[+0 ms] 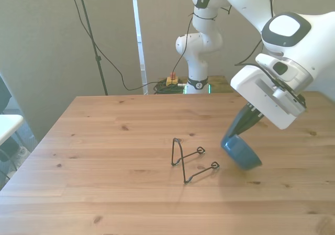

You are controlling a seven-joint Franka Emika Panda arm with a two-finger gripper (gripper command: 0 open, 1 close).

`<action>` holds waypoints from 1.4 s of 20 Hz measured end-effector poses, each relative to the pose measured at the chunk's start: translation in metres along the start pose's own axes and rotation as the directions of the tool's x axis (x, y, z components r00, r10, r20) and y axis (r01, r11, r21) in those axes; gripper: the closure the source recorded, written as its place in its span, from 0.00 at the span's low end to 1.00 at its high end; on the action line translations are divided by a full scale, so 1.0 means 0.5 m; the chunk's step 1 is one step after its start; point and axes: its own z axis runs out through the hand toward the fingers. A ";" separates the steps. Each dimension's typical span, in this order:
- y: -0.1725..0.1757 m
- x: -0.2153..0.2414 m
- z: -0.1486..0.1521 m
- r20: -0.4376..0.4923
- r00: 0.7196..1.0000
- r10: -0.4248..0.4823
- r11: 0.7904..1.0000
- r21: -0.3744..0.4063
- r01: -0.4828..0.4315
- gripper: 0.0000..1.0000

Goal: Unload the bowl

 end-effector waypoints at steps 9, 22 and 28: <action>0.075 -0.152 -0.136 0.051 0.998 0.036 0.973 0.225 -0.047 1.00; 0.244 -0.194 -0.103 0.298 0.951 0.080 0.861 0.460 -0.216 1.00; 0.284 -0.199 -0.046 0.453 0.891 0.037 0.825 0.489 -0.282 1.00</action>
